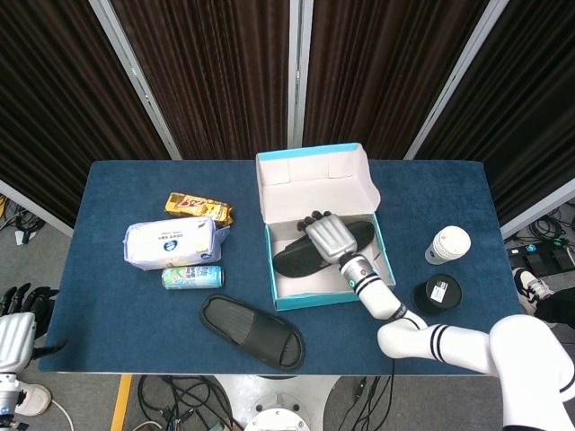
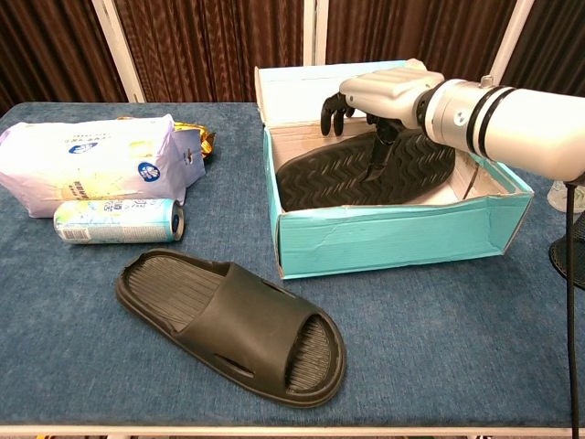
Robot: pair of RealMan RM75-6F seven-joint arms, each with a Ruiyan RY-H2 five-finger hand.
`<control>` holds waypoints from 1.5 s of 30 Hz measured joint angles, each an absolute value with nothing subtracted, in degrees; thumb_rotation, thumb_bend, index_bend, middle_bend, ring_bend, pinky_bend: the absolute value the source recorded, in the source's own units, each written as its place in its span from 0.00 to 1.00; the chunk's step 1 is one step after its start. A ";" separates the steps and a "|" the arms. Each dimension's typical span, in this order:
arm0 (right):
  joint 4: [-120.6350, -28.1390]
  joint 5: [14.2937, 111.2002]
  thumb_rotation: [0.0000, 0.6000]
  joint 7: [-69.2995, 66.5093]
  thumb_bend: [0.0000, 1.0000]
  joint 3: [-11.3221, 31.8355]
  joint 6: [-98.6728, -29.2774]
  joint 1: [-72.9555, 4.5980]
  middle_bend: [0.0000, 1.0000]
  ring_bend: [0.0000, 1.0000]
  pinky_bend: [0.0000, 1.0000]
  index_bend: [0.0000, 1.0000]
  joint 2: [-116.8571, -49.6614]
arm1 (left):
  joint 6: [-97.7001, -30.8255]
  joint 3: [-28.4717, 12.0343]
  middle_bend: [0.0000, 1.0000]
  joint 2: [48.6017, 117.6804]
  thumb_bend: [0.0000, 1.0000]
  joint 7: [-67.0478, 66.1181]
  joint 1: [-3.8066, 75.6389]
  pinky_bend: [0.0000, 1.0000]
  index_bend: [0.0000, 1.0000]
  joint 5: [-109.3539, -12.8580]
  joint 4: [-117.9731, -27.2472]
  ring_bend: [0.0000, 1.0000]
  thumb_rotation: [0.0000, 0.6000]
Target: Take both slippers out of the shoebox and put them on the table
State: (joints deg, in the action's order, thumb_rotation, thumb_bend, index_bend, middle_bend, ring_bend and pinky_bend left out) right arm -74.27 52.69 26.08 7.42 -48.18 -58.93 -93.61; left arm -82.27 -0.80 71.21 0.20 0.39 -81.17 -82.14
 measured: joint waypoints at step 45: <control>-70.93 58.89 1.00 31.11 0.02 8.46 -49.40 -55.48 0.29 0.23 0.28 0.29 -99.94 | -80.30 -0.75 0.16 73.00 0.00 3.36 1.18 0.04 0.22 -80.93 -78.55 0.05 1.00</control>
